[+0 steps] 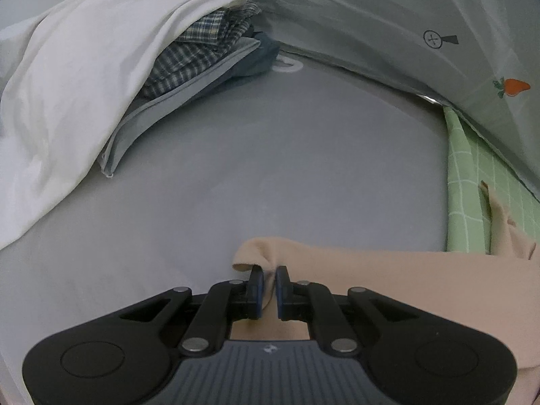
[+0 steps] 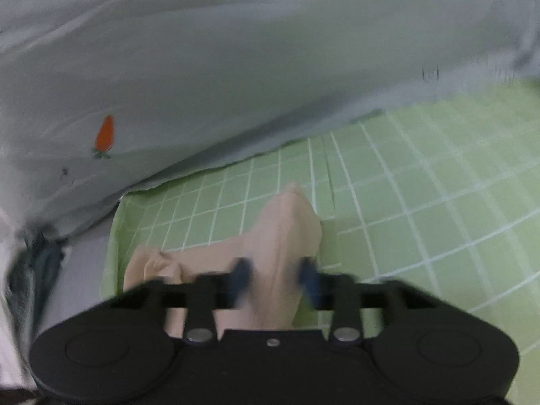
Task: Fold clothes
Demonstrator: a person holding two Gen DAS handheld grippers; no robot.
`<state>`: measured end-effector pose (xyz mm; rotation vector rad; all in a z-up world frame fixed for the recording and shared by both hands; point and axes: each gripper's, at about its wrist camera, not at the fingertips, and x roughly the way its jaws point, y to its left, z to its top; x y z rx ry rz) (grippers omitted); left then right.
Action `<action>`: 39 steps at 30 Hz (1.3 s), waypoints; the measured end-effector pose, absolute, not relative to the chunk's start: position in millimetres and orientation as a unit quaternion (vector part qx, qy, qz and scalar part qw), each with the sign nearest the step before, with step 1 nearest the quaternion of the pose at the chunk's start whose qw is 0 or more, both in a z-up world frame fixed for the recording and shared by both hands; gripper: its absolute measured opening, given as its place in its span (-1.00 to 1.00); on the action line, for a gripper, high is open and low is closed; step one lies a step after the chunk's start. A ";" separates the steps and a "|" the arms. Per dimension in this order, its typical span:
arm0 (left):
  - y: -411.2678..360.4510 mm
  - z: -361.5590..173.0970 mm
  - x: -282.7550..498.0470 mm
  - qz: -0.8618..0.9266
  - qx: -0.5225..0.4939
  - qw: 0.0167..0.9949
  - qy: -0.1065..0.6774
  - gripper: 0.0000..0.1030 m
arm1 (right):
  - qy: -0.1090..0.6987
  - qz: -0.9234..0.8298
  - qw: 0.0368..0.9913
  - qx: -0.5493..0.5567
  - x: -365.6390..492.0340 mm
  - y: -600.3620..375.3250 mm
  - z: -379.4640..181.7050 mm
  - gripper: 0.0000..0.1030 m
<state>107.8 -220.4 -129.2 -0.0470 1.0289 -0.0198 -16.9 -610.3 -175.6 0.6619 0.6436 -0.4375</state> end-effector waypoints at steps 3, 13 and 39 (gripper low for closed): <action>-219.1 -109.1 104.4 -0.020 -0.034 0.878 0.477 -0.82 | 0.284 -0.207 0.870 0.346 -25.0 -624.0 -172.0 -0.87; -228.7 -73.7 110.9 -0.026 -0.019 0.901 0.432 -0.82 | 0.325 -0.244 0.871 0.274 -16.3 -619.9 -169.0 -0.78; -304.9 -84.6 20.0 -0.212 0.055 0.858 0.464 -0.81 | 0.370 -0.313 0.855 0.187 -153.9 -516.4 -140.3 0.74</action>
